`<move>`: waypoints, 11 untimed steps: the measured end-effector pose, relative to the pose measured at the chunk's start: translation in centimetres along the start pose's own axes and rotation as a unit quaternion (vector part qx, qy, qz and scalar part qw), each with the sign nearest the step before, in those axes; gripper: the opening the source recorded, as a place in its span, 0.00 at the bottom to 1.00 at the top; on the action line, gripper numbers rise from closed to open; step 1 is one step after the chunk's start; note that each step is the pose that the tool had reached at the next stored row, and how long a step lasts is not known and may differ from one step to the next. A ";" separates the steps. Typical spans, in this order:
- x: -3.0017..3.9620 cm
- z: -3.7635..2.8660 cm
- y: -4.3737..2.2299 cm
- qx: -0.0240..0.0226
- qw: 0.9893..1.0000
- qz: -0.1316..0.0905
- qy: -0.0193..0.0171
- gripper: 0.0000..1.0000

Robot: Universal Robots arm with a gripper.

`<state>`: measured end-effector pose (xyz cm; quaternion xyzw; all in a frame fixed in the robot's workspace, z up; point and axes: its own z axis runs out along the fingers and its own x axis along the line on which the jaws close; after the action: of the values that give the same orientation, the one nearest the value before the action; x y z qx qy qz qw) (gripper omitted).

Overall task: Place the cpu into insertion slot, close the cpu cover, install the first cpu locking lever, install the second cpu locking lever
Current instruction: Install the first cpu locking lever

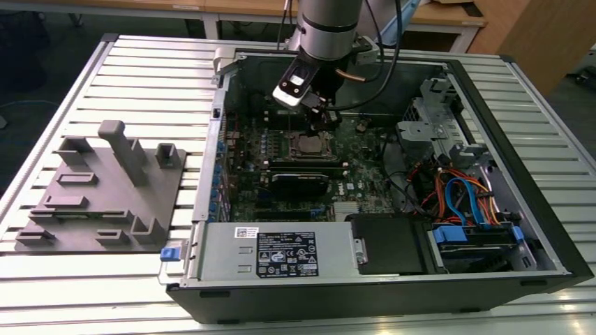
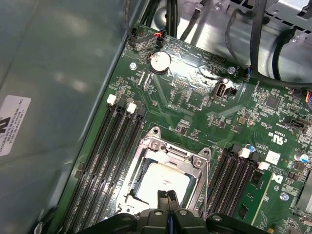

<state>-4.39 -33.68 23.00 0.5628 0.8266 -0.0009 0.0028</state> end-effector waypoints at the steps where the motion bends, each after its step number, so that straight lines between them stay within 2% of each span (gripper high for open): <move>1: 0.00 0.00 0.00 0.000 1.000 0.000 0.000 0.10; 11: 0.00 0.00 0.00 0.000 1.000 -0.003 0.000 0.10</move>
<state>-4.39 -33.68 23.00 0.5600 0.8285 -0.0009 0.0028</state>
